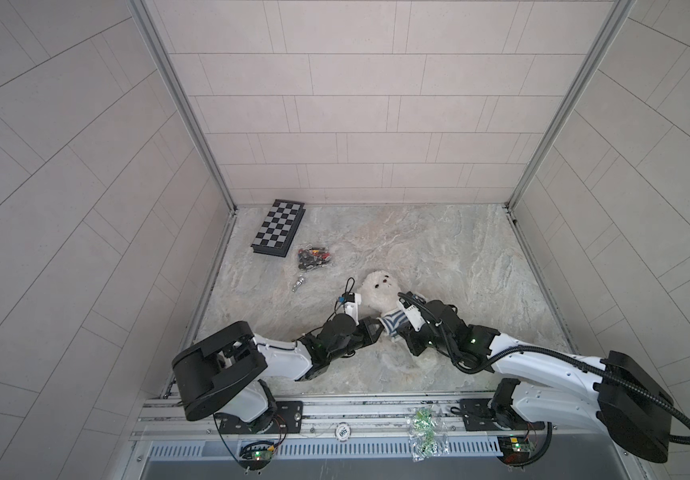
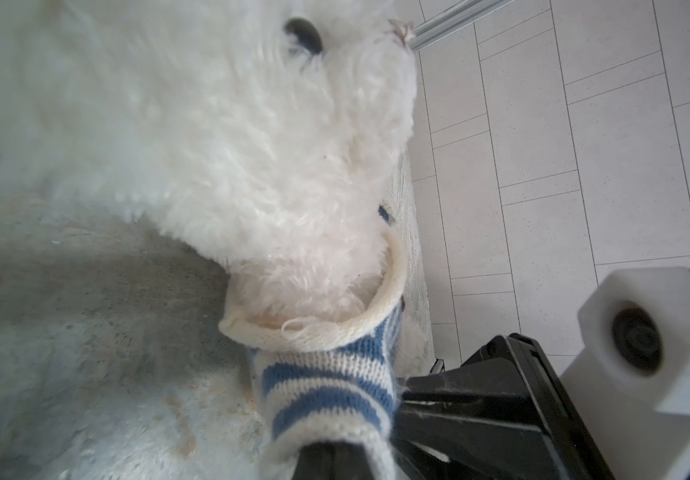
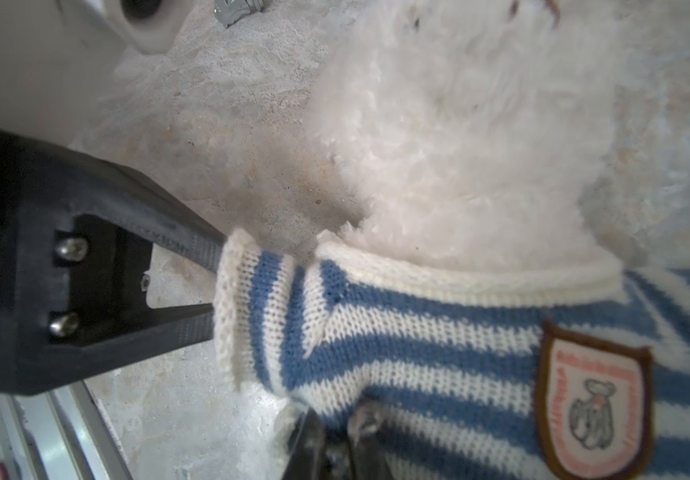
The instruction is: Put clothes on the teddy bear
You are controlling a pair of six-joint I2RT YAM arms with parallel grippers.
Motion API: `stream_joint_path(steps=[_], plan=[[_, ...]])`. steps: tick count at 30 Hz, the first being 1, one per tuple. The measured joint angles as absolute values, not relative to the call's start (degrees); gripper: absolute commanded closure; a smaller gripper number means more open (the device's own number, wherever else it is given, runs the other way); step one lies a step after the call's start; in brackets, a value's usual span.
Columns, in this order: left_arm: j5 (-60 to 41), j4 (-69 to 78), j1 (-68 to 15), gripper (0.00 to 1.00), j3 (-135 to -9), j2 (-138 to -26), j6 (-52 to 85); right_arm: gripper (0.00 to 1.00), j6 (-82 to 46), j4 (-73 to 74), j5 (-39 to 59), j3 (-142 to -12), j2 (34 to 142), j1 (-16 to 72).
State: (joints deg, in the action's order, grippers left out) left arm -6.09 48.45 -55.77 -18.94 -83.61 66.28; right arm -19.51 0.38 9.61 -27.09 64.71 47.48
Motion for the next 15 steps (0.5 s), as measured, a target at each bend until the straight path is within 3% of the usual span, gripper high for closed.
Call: stream_joint_path(steps=[15], plan=[[-4.9,45.1,-55.7,1.00,-15.5,-74.8,63.9,1.00,-20.5,1.5,9.5,-25.7,59.1,47.6]])
